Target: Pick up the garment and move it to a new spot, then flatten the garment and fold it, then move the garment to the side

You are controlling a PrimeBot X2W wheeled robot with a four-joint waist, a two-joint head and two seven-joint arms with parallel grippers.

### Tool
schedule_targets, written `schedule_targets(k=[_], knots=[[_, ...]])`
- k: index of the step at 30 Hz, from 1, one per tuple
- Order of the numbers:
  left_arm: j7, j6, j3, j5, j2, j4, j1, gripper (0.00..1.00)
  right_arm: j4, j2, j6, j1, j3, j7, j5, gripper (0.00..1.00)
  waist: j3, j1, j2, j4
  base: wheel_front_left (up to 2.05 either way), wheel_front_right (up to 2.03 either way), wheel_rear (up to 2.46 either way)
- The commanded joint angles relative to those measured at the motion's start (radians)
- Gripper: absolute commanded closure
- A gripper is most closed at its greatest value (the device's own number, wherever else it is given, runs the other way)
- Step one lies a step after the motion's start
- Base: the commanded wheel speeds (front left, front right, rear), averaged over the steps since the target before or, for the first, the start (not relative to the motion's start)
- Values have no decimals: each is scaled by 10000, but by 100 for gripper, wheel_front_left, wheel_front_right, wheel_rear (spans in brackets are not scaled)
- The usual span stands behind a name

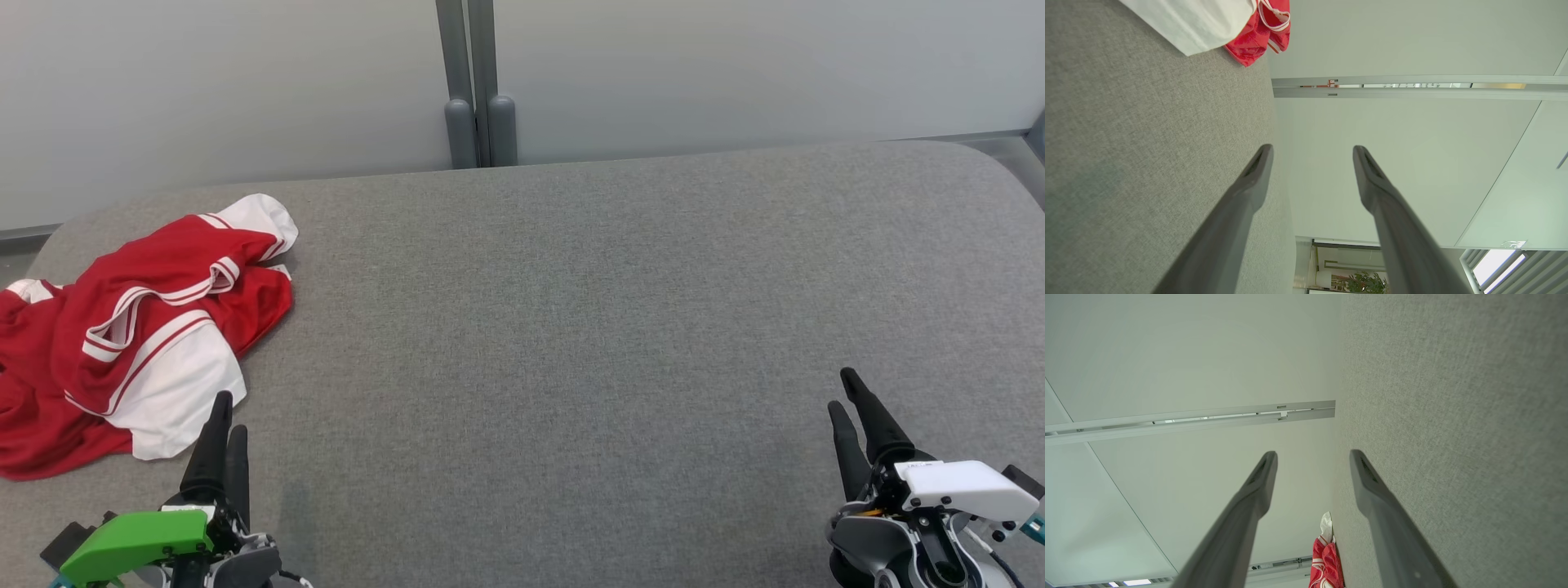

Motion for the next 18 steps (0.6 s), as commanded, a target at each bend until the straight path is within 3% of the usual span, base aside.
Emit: schedule_targets(k=[1, 8, 18], knots=[[-116, -12, -63, -61, 35, -224, -212, 0, -295, -36, 0, -209, 87, -111, 116, 0, 1, 0, -1, 0, 0, 0, 0], [-454, -16, -307, 108, 101, -398, -282, 0, -708, -45, 1, -242, 380, -410, 98, 0, 7, 0, -1, -6, 0, 0, 0], [-944, -22, -405, 1426, 103, -682, -336, 0, -1137, -153, 1, -339, 907, -945, -665, 0, 12, 0, -1, 8, 0, 0, 0]])
